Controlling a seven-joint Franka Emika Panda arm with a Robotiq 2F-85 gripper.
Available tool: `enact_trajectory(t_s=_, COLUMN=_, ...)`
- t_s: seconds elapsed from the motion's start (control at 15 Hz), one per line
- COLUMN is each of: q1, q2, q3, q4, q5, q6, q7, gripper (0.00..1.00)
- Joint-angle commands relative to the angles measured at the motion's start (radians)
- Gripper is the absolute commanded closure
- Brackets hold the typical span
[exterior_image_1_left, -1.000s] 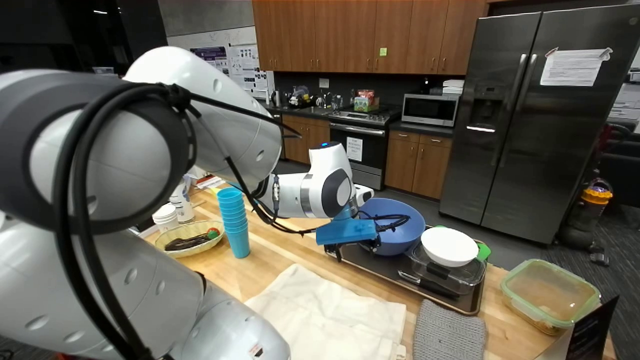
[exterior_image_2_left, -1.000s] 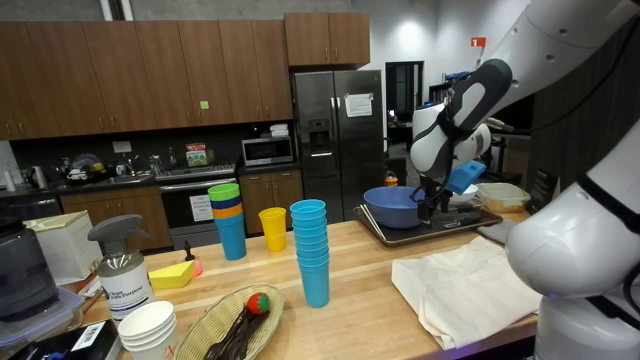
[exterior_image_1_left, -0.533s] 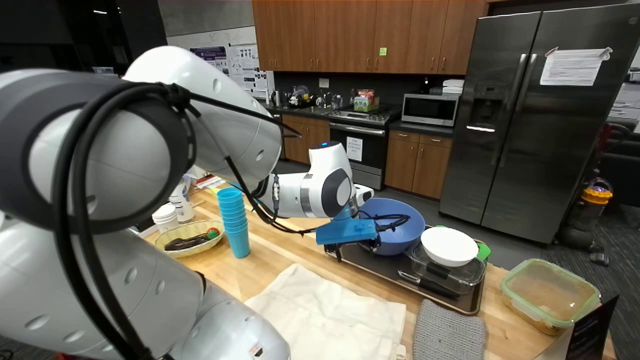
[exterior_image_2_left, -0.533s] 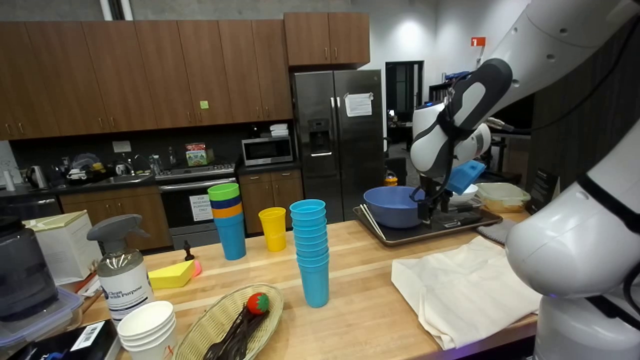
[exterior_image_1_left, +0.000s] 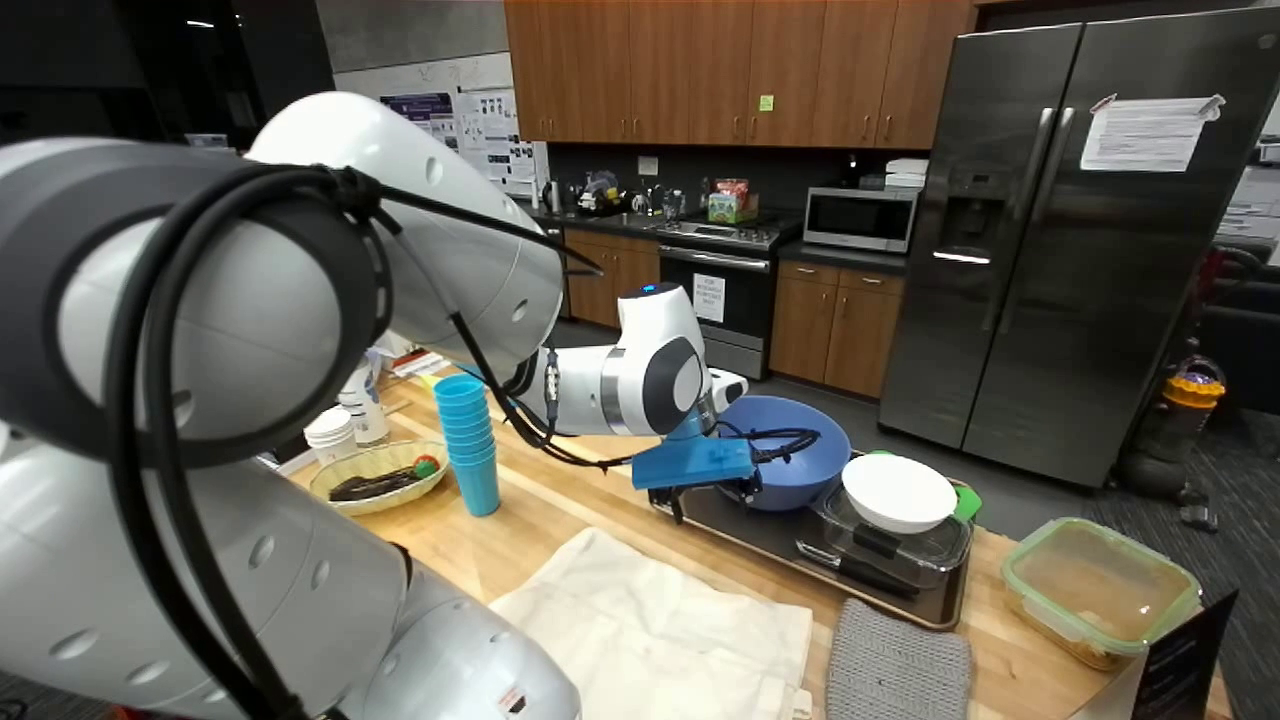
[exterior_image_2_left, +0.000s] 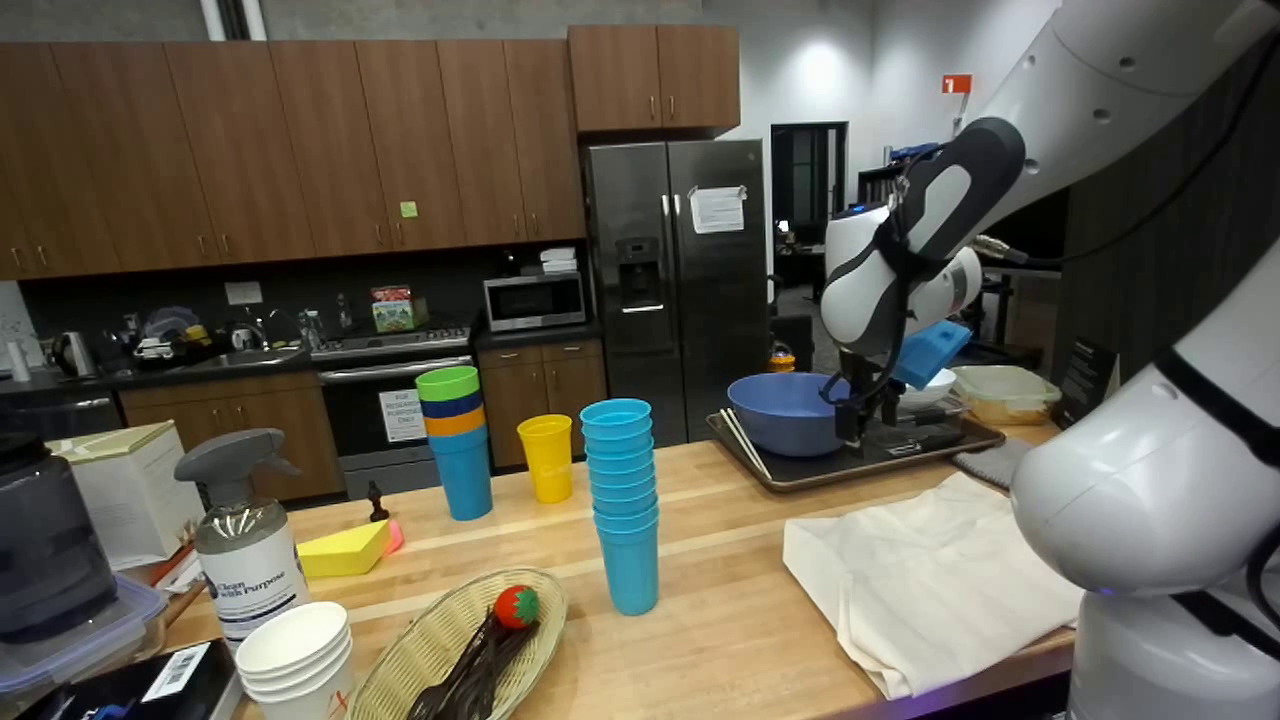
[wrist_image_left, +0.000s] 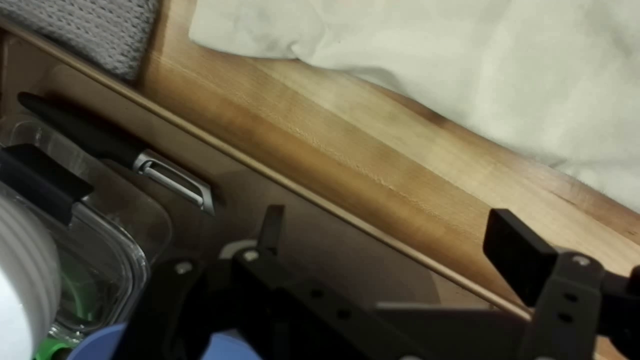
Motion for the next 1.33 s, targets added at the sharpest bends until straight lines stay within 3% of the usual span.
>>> enact_trajectory(t_s=0.0, q1=0.006, q2=-0.001, q3=-0.005, q4=0.001, q5=-0.002, q6=-0.004, q7=0.002, gripper=0.00)
enact_trajectory(t_s=1.27, q1=0.006, q2=-0.001, q3=-0.005, q4=0.001, q5=-0.002, q6=-0.004, q7=0.002, gripper=0.00)
